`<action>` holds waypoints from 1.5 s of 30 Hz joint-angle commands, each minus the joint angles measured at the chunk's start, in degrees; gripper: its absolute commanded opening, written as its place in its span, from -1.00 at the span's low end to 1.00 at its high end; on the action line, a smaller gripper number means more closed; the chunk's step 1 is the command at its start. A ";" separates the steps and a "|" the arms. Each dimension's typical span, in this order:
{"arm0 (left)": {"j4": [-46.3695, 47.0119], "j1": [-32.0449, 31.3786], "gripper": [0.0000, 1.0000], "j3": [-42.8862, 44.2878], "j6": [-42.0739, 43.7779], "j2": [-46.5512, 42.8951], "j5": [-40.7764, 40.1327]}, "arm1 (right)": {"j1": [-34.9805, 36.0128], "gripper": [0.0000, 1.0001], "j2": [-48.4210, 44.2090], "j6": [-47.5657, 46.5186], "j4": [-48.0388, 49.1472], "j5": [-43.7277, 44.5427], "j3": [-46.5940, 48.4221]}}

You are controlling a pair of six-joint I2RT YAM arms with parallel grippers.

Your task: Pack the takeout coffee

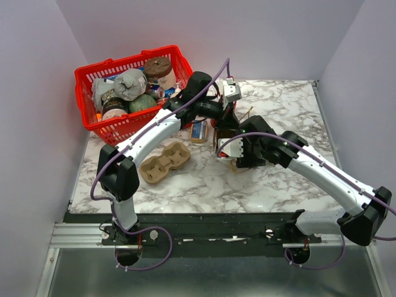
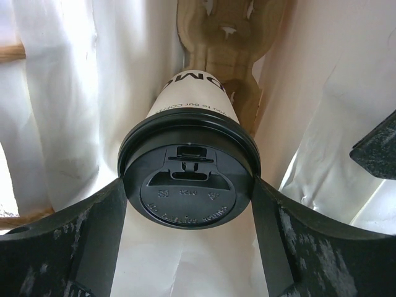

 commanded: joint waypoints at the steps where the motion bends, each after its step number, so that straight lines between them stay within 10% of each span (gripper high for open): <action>1: -1.29 0.61 -1.00 1.17 -1.33 1.46 1.37 | -0.22 -0.99 -1.25 -1.56 0.62 -0.82 -0.69; 45: 0.82 1.40 -1.00 0.99 -3.62 0.50 2.78 | -4.35 -0.99 2.88 -1.92 11.08 8.93 -5.96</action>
